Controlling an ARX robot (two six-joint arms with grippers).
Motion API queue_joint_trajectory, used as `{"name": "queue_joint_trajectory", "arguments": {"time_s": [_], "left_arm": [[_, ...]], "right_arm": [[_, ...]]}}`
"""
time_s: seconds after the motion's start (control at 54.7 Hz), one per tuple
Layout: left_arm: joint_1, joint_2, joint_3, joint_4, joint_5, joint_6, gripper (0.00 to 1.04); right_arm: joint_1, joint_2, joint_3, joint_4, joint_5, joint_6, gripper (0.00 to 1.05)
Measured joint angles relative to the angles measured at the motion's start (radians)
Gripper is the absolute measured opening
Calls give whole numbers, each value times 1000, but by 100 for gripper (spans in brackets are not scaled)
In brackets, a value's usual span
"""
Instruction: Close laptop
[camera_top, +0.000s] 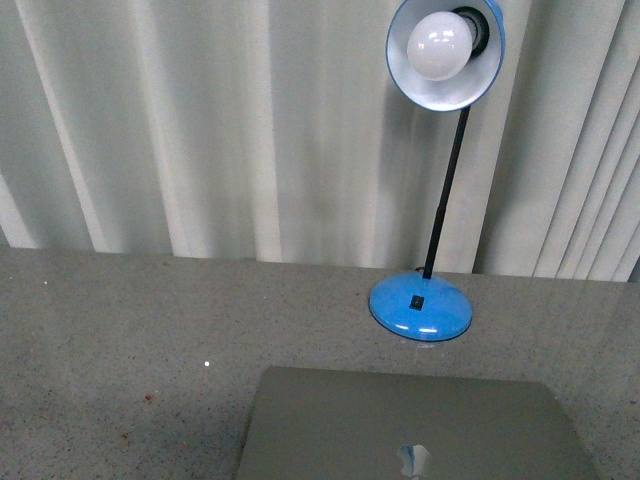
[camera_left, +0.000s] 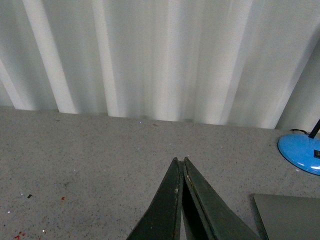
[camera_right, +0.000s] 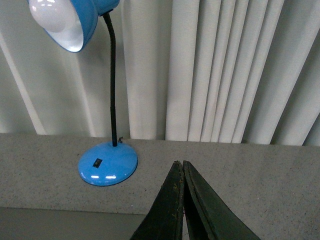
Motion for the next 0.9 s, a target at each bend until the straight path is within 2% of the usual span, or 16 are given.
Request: {"name": "queue_joint_trajectory", "arguments": {"time_s": [0.622, 0.713, 0.896], "left_arm": [[0, -324, -138, -187, 0, -2, 4], [0, -332, -156, -159, 0, -3, 4], [0, -408, -156, -225, 0, -3, 4]], "right_arm": [[0, -328, -145, -184, -3, 1, 3], [0, -341, -181, -151, -3, 2, 3], [0, -423, -182, -231, -4, 2, 3]]}}
